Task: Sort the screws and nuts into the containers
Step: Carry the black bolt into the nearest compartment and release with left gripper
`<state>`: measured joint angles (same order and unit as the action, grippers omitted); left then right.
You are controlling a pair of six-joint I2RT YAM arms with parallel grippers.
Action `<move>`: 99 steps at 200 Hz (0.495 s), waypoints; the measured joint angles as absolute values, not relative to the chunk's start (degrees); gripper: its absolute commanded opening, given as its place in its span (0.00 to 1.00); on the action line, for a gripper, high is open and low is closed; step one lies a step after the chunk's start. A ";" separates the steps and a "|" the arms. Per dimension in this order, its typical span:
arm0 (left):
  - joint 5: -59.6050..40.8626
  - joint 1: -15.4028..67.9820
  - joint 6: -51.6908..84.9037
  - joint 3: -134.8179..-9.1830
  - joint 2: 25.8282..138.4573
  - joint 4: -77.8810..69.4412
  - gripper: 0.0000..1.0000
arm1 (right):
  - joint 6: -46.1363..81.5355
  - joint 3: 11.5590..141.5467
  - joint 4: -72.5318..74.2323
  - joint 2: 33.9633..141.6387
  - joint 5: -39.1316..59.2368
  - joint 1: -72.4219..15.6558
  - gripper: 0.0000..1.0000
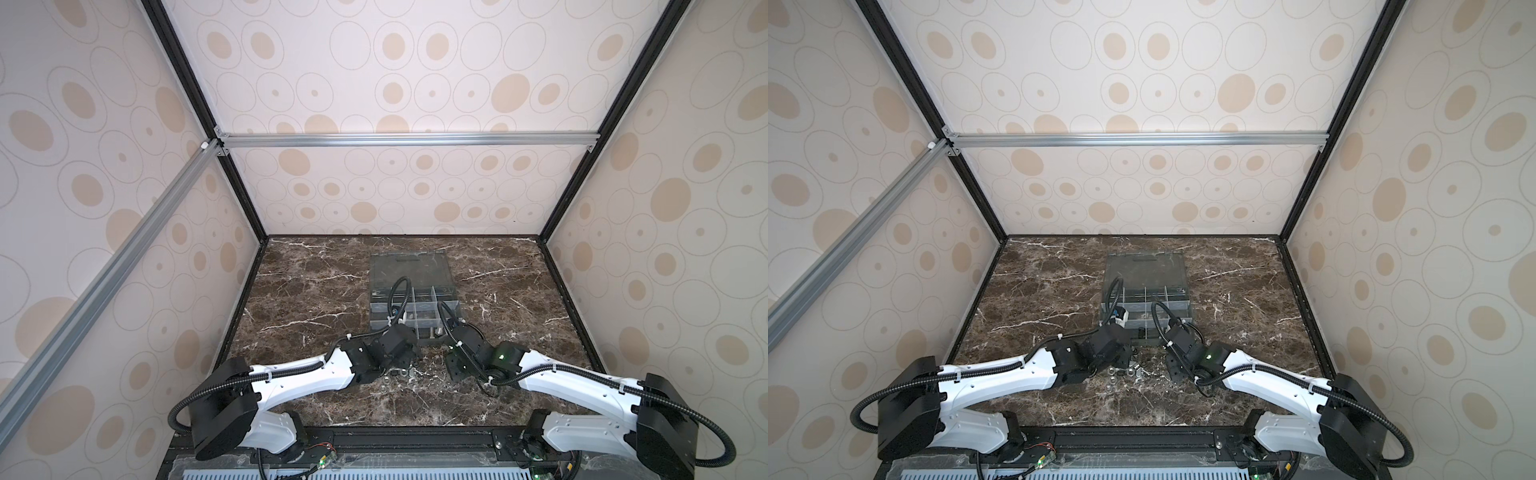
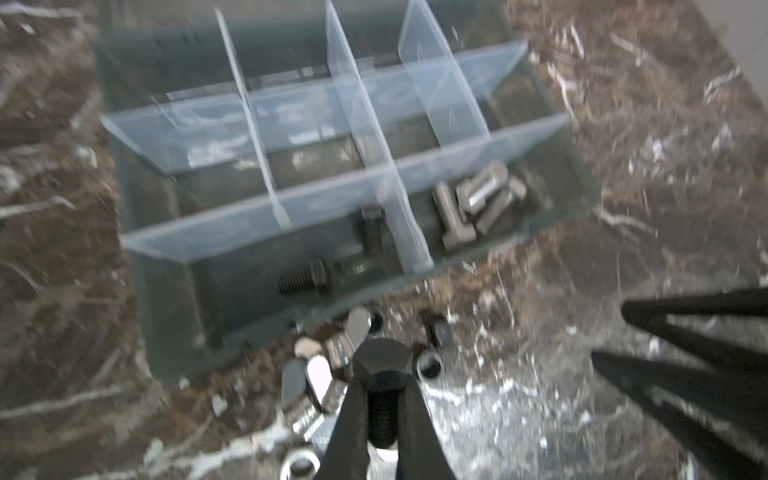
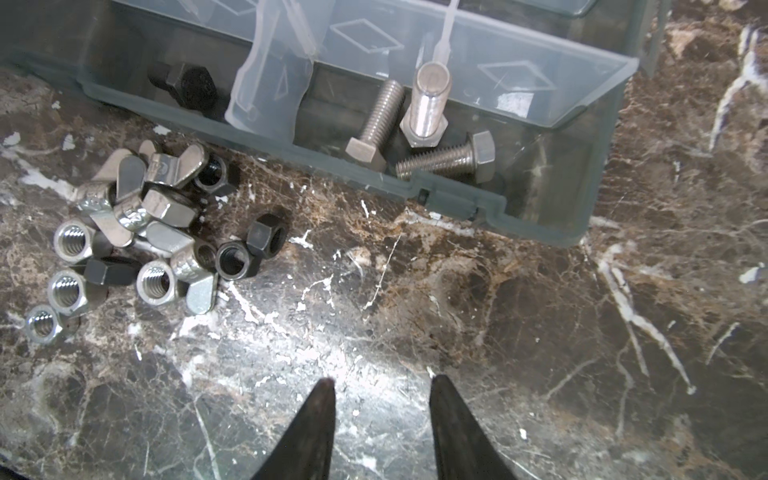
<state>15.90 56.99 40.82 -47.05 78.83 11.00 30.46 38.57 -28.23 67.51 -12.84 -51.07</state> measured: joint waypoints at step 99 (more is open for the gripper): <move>10.90 48.84 36.34 -48.90 90.65 0.38 0.15 | 30.28 41.10 -29.69 68.58 -13.82 -51.05 0.41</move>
